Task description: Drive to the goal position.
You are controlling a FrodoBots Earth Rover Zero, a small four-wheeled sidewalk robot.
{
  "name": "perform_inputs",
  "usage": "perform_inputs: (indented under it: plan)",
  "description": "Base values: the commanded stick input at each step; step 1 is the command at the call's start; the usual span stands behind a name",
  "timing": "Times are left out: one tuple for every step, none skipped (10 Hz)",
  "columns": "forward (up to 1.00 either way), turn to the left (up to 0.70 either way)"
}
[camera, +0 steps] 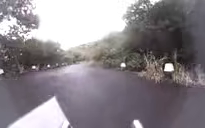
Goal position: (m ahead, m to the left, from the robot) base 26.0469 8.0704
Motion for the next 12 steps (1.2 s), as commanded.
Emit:
perform_inputs:
  plan:
    - [1.0, 0.0]
    - [1.0, 0.0]
    - [1.0, 0.0]
    - [1.0, 0.0]
    - [1.0, 0.0]
    - [1.0, 0.0]
    - [1.0, 0.0]
    - [1.0, 0.0]
    - [1.0, 0.0]
    - [1.0, 0.0]
    - [1.0, 0.0]
    - [1.0, 0.0]
